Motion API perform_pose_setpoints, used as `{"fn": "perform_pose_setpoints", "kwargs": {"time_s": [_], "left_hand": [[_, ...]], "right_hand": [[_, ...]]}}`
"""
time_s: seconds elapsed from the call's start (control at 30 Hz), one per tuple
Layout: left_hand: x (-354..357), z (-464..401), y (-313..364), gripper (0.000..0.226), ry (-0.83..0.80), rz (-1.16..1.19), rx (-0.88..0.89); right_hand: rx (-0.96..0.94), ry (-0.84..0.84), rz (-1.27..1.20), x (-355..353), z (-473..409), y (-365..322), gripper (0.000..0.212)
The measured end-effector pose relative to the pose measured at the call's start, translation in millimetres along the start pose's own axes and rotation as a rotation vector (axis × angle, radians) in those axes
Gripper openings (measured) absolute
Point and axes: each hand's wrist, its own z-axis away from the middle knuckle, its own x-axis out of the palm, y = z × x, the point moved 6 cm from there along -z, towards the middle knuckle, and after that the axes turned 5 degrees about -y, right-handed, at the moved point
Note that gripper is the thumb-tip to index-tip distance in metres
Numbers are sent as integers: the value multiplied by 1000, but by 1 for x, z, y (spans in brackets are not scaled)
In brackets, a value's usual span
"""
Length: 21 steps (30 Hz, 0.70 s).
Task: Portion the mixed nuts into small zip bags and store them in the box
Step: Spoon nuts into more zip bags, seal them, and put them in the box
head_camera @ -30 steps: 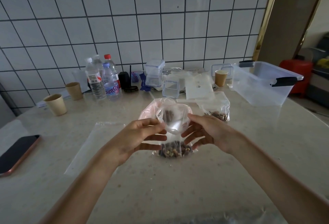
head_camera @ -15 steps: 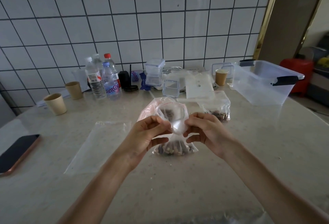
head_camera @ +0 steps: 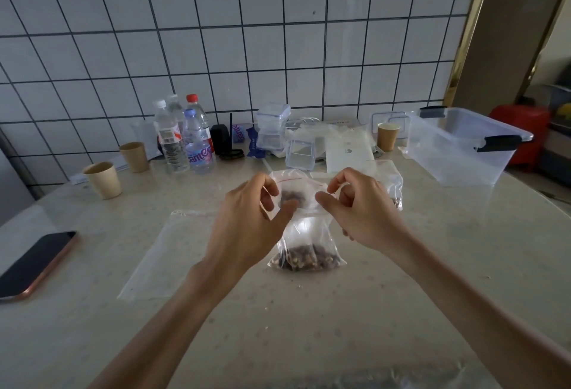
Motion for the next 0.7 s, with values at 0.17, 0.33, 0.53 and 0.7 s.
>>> {"fn": "perform_pose_setpoints", "kwargs": {"time_s": [0.17, 0.33, 0.53, 0.7], "left_hand": [[1, 7, -2, 44, -198, -198, 235], [11, -2, 4, 22, -214, -234, 338], [3, -19, 3, 20, -275, -196, 382], [6, -31, 1, 66, -494, -302, 323]], "right_hand": [[-354, 20, 108, -17, 13, -7, 27], [-615, -169, 524, 0, 18, -21, 45], [-567, -176, 582, -4, 5, -18, 31], [-449, -308, 448, -8, -10, -18, 15]]}}
